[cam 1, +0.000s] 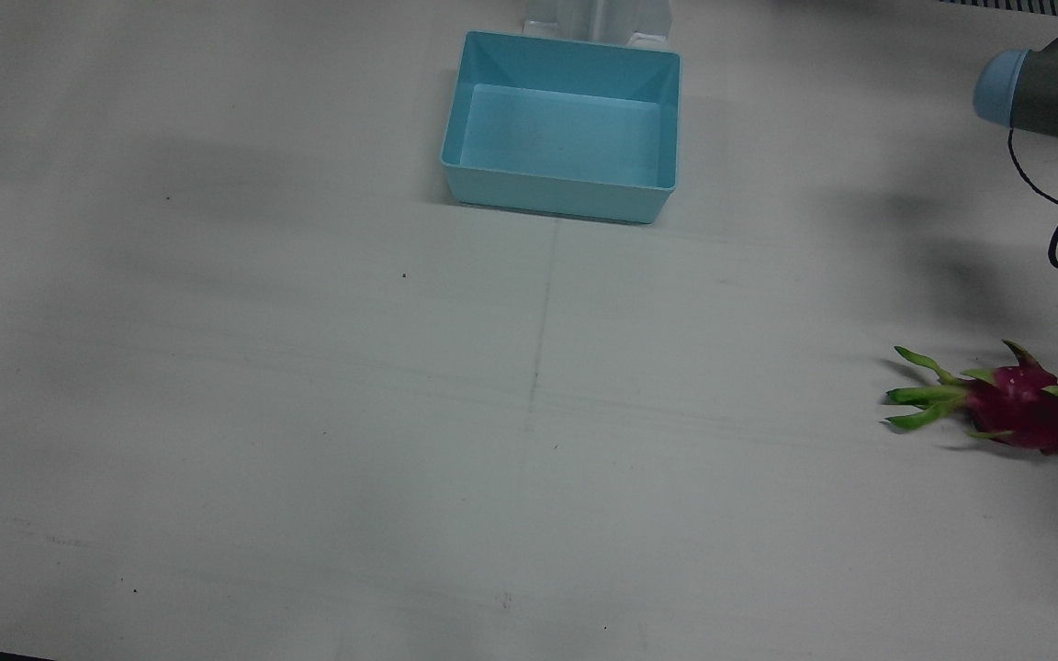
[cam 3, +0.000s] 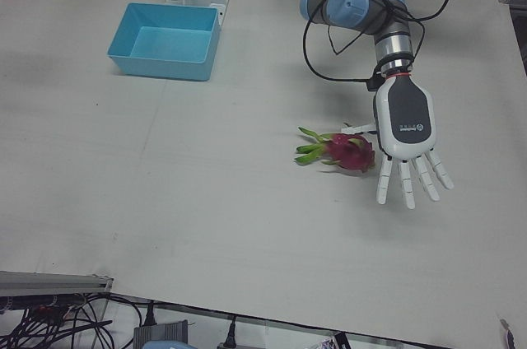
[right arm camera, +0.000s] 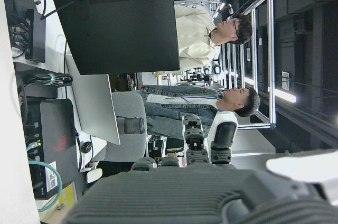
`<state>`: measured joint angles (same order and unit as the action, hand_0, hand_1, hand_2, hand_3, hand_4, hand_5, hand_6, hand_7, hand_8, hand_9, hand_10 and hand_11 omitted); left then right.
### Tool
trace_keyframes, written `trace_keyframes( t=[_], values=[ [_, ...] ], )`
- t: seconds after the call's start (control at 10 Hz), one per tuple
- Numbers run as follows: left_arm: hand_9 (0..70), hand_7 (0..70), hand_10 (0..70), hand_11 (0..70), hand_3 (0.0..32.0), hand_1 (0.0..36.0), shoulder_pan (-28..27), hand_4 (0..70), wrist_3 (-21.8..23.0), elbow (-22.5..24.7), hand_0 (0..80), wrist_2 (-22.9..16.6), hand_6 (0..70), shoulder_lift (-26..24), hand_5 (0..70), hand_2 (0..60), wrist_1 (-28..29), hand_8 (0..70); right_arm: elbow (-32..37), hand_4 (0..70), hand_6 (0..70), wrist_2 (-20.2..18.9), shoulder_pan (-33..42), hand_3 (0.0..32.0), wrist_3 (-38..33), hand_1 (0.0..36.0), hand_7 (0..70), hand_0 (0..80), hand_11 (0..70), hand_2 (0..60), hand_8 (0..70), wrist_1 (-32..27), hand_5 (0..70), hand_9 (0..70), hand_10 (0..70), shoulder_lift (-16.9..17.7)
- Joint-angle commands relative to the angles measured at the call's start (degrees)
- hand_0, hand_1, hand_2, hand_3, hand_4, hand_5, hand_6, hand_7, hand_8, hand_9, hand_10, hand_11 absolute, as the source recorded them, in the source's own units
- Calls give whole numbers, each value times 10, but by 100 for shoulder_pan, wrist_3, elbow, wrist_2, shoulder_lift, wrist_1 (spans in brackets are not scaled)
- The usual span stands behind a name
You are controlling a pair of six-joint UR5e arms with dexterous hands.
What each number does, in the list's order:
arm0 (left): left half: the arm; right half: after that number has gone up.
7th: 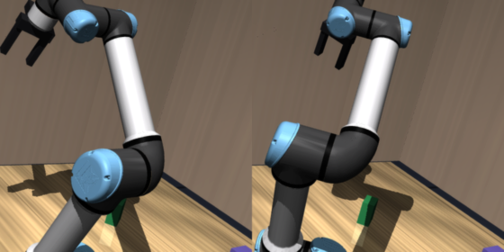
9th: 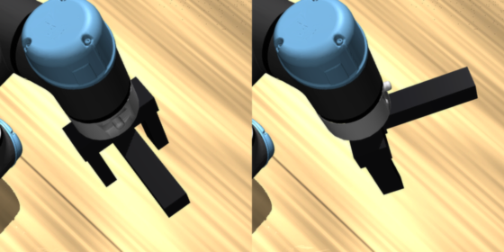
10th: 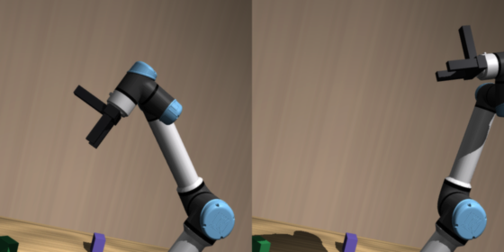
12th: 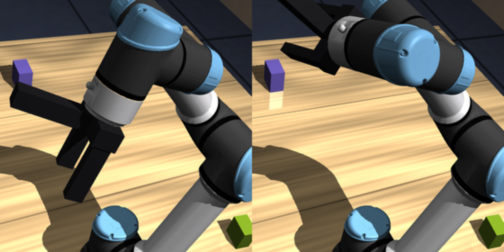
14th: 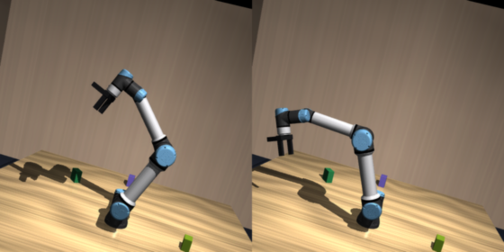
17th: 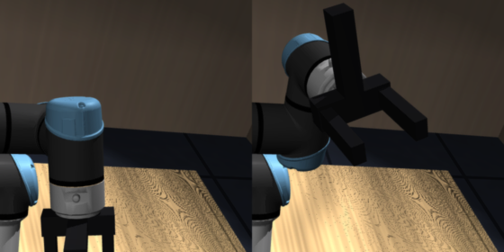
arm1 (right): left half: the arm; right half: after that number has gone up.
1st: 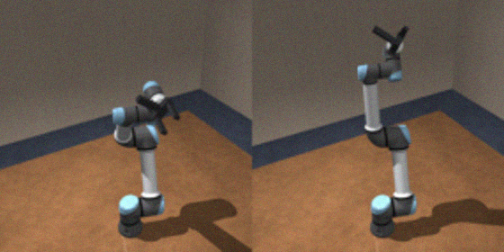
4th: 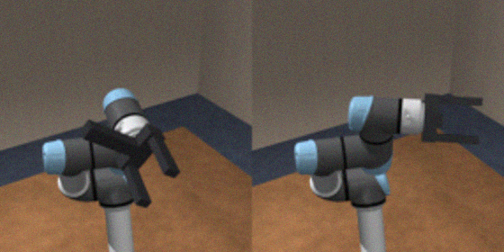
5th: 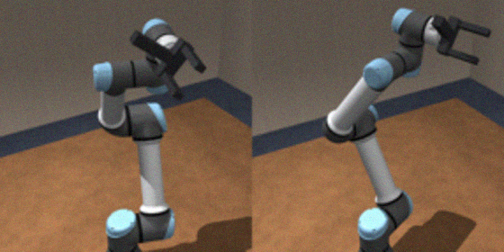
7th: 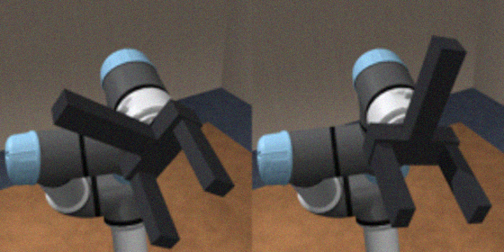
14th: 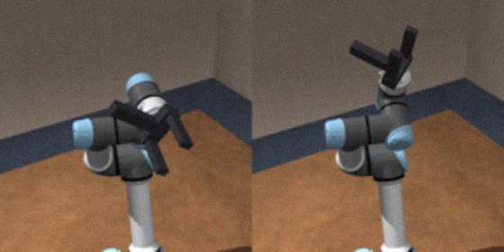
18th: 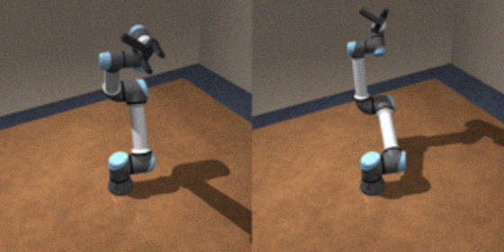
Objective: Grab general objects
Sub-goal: 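Adjust the left hand grip around the dragon fruit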
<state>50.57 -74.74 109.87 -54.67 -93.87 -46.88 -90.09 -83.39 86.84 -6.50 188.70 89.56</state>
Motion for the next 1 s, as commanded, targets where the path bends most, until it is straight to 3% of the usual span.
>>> trace_keyframes(
  t=[0.0,0.1,0.2,0.4,0.5,0.9],
  values=[
    [0,28,0,0,226,112,-369,0,12,281,481,-220,0,-53,0,0,-173,22,9,0,0,7,0,0,0,0,0,0,0,0,0,0,0,0,0,0],
    [0,35,0,0,162,103,-625,0,-5,255,475,-167,0,-44,0,0,-138,25,9,0,0,7,0,0,0,0,0,0,0,0,0,0,0,0,0,0],
    [0,47,0,0,118,88,-749,0,-5,220,465,-167,0,-18,0,0,-111,26,0,0,0,7,0,0,0,0,0,0,0,0,0,0,0,0,0,0],
    [0,70,0,0,152,86,-785,0,-14,45,464,-158,0,18,0,0,-6,25,0,0,0,7,0,0,0,0,0,0,0,0,0,0,0,0,0,0],
    [1,75,0,0,154,85,-777,0,-14,-61,461,-123,0,18,0,0,55,26,0,0,0,-2,0,0,0,0,0,0,0,0,0,0,0,0,0,0],
    [2,82,0,0,112,90,-794,0,-14,-492,460,-114,0,218,0,0,450,26,0,0,0,-2,0,0,0,0,0,0,0,0,0,0,0,0,0,0]
  ],
)
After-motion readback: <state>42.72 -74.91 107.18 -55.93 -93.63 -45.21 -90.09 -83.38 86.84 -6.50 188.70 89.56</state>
